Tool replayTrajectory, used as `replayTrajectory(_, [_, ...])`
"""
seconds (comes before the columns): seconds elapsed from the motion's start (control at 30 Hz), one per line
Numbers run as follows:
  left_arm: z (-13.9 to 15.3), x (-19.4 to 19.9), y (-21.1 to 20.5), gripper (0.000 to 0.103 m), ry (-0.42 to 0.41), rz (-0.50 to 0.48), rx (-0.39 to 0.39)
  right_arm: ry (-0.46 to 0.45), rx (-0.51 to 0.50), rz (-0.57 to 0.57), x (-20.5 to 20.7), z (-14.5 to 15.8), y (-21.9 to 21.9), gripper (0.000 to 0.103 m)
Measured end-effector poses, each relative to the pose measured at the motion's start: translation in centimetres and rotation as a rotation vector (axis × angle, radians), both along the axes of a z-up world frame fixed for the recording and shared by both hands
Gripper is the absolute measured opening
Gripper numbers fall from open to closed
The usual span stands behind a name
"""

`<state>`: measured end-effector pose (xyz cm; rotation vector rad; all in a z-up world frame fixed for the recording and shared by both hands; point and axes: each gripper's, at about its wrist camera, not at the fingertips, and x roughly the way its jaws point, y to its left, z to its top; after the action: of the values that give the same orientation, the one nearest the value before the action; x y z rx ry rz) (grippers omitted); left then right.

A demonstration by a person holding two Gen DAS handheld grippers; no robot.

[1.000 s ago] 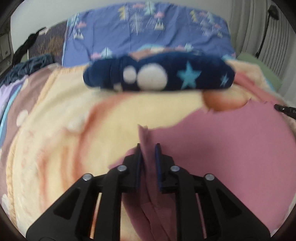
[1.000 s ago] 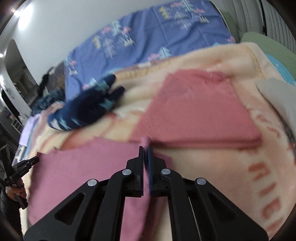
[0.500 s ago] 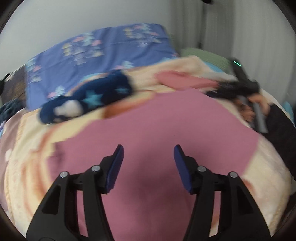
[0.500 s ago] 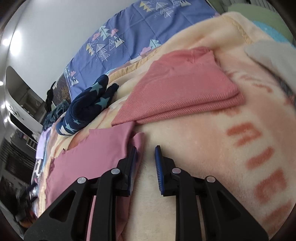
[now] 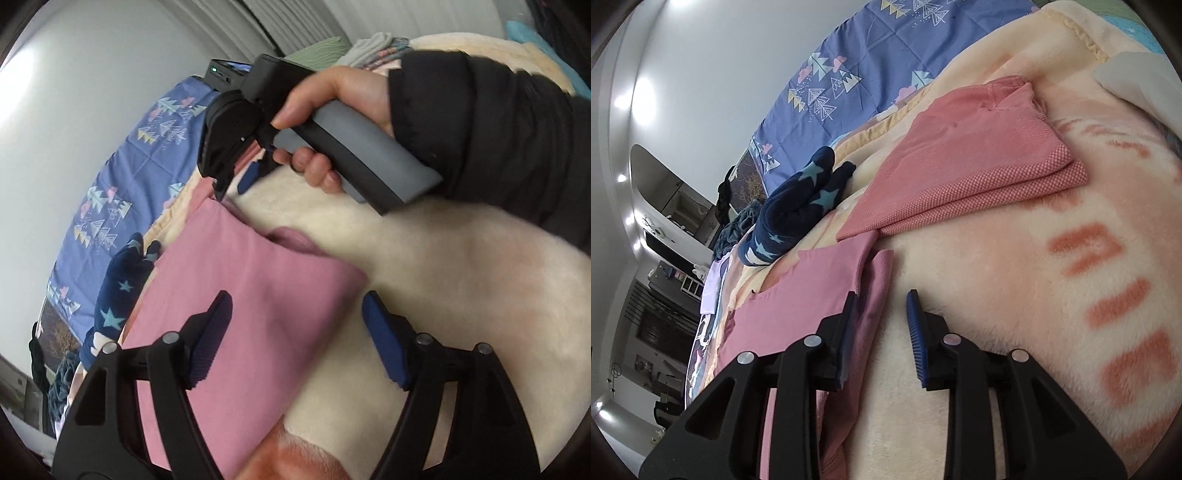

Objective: Fold small clothes

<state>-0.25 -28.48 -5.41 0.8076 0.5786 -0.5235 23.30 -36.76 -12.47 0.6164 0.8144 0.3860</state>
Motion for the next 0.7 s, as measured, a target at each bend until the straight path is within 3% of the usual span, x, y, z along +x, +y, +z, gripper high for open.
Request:
replayTrajectory(0.03, [0.2,0.2,-0.1,0.049,0.003,0.011,-0.005,-0.001,-0.002,0.004,0.0,0.0,0.1,0.031])
replayTrajectory(0.1, [0.3,0.7,-0.4,0.042,0.016,0.040,-0.014,-0.007,-0.001,0.017,0.0,0.1,0.3,0.034])
replayTrajectory(0.2, [0.3,1.2,-1.5,0.044,-0.011,0.065,0.018,-0.009,0.012,0.030,0.0,0.1,0.4,0.038])
replayTrajectory(0.3, [-0.1,0.8,-2.4,0.056,-0.032,0.051,0.044,-0.005,0.039,0.048,0.3,0.1,0.3,0.041])
replayTrajectory(0.4, [-0.9,0.1,-2.8,0.055,-0.076,0.026,0.077,0.005,0.031,0.089,0.7,0.0,1.0,0.042])
replayTrajectory(0.53, [-1.3,1.4,-2.2,0.017,0.020,0.030,0.024,0.026,-0.014,0.101,1.6,0.0,2.2,0.042])
replayTrajectory(0.57, [-1.0,1.6,-1.9,0.013,0.033,0.034,0.002,0.032,-0.011,0.081,1.9,0.0,2.1,0.038])
replayTrajectory(0.6, [-0.6,1.8,-1.5,0.011,0.049,0.037,-0.023,0.036,0.000,0.060,2.1,0.0,2.0,0.008])
replayTrajectory(0.7, [1.1,2.2,0.0,0.007,0.148,0.041,-0.149,0.020,0.070,0.042,2.2,0.6,1.6,0.005])
